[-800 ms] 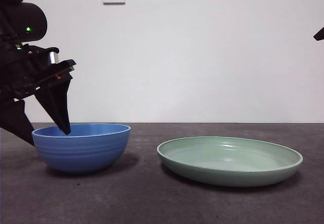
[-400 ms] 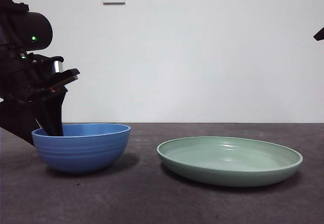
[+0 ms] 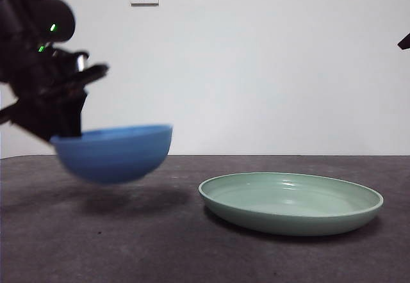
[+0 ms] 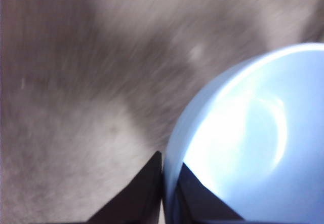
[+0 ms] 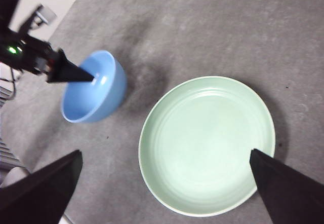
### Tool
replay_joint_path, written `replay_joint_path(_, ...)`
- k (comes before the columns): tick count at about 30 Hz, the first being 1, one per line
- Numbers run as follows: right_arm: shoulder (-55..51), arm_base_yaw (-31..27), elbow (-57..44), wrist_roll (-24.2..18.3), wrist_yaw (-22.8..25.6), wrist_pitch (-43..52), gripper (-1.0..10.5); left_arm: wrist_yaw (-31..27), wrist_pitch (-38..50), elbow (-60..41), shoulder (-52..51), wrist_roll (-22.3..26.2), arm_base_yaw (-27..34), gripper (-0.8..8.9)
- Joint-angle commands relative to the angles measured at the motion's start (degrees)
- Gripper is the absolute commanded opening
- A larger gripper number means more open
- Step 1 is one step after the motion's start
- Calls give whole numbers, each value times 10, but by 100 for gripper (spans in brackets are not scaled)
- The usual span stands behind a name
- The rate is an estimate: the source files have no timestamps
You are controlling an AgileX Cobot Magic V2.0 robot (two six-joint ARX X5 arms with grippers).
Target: Pick up the blue bowl, put it on the green plate, put it on desk
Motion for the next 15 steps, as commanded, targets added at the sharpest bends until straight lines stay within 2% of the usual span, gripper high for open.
replay_joint_path(1,-11,-2,9,-3,13,-7,632,-6,-28,54,10,3,-18,10)
replay_joint_path(8,-56,-2,9,-7,38,-50,632,-44,-71,141,10,0,-80,10)
replay_joint_path(15,-111,-2,9,-10,52,-69,632,-89,-75,173,11,0,-136,10)
